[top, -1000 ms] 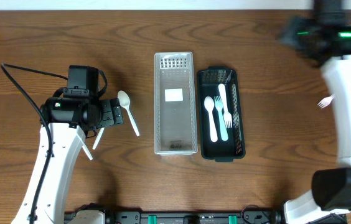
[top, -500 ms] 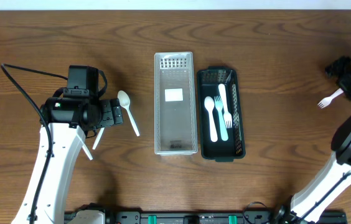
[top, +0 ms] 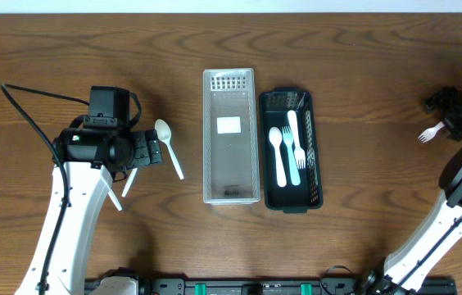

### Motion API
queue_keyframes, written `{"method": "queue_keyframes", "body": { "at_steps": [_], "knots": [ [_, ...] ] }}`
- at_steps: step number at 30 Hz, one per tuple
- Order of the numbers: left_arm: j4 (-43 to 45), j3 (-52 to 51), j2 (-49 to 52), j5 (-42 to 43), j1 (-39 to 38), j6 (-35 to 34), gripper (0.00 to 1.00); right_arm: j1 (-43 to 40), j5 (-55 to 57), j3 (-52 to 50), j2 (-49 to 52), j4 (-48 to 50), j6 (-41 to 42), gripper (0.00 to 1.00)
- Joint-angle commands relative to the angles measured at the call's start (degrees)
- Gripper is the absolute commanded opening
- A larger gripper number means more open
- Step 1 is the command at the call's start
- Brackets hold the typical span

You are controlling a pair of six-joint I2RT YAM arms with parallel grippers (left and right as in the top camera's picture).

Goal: Pack container
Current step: 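Move the right gripper to the last white spoon and grasp it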

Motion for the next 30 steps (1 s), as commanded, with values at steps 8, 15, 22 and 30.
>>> {"method": "queue_keyframes", "body": {
  "at_steps": [8,15,22,30],
  "knots": [
    [-0.1,0.5,0.3,-0.7,0.3,-0.5,0.98,-0.2,1.9,0.0,3.9,0.7,-0.3,0.78],
    [0.5,0.5,0.3,-0.7,0.3,-0.5,0.98,-0.2,1.9,0.0,3.9,0.9,-0.4,0.6],
    [0.7,0.5,0.3,-0.7,0.3,-0.5,0.98,-0.2,1.9,0.0,3.9,1.0,-0.4,0.33],
    [0.7,0.5,0.3,-0.7,0.3,-0.5,0.98,-0.2,1.9,0.1,3.8,0.9,-0.4,0.16]
  ]
}}
